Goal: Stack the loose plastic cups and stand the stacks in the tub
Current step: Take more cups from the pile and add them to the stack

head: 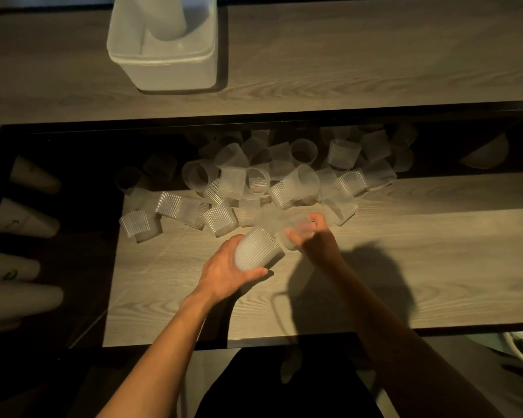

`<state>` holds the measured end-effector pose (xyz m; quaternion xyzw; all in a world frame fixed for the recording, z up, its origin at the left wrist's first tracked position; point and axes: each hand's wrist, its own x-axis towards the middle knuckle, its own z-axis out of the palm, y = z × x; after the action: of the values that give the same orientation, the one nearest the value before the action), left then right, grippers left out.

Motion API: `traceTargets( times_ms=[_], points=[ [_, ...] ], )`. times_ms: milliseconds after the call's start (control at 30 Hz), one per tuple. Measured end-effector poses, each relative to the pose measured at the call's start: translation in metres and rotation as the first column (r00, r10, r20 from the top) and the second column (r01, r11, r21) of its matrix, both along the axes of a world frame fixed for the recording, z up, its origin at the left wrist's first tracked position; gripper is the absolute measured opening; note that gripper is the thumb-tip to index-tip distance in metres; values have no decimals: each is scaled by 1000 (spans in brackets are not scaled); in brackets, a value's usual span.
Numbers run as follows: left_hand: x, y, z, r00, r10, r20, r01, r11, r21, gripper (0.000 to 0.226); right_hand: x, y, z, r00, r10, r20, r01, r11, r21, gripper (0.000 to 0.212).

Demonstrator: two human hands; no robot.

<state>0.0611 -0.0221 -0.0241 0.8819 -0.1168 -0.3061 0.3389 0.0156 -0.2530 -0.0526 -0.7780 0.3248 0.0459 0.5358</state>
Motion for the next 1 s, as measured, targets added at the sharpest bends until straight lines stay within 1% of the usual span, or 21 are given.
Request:
traceTargets(
  times_ms=[67,100,167,200,233,267,300,367,400,433,567,600,667,767,800,867,900,933,967,1000],
  points=[
    [1,0,2,1000,-1,-4,1,1000,-5,100,-1,3,12,988,-141,66,120,960,253,59],
    [1,0,2,1000,0,-4,0,1000,-9,100,-2,3,17,979,-193,62,161,926,342,52],
    [2,0,4,1000,4,6,-4,1000,-21,100,3,4,29,970,-241,13,211,872,442,30],
    [2,-1,4,1000,4,12,-4,1000,-30,99,4,6,33,975,-223,-9,203,868,453,25],
    [2,-1,5,1000,4,11,-3,999,-42,97,5,7,36,985,-172,-23,164,878,450,24],
    [2,-1,5,1000,-3,10,4,998,-57,95,6,9,37,995,-89,-36,96,904,416,23],
    [2,-1,6,1000,-17,10,17,997,-71,93,7,13,39,998,-48,-35,58,903,425,23],
    [0,-1,7,999,-48,11,49,994,-95,91,6,12,35,998,58,-35,-42,934,356,25],
    [-1,-1,9,999,-52,10,53,992,-111,90,7,13,40,992,113,-53,-86,930,357,28],
    [-2,-1,10,999,-48,11,49,990,-130,90,8,12,45,988,151,-37,-126,916,380,30],
    [-6,4,12,999,24,20,-20,982,-190,84,14,14,49,960,271,-75,-212,872,440,23],
    [-8,4,13,999,48,18,-44,978,-205,81,15,17,49,953,289,-95,-221,872,436,25],
    [-8,4,15,997,78,21,-71,972,-224,78,17,24,48,954,294,-63,-245,880,408,34],
    [-9,2,16,995,95,4,-92,969,-230,79,17,39,53,972,210,107,-232,933,274,34],
    [-9,2,16,995,103,-3,-101,968,-230,81,17,43,54,967,215,135,-242,942,234,36],
    [-10,4,15,993,112,-19,-114,969,-221,85,16,54,52,941,302,152,-328,925,193,41],
    [-11,6,14,993,114,-25,-117,970,-211,86,14,56,50,926,343,157,-363,922,132,42],
    [-12,9,13,992,120,-30,-124,971,-203,87,14,56,47,923,344,175,-360,930,70,41],
    [-12,12,11,991,132,-36,-137,971,-196,87,14,54,44,940,273,202,-285,958,32,39],
    [-12,16,8,988,146,-40,-151,970,-189,87,14,50,40,963,151,224,-160,987,23,36]
  ],
)
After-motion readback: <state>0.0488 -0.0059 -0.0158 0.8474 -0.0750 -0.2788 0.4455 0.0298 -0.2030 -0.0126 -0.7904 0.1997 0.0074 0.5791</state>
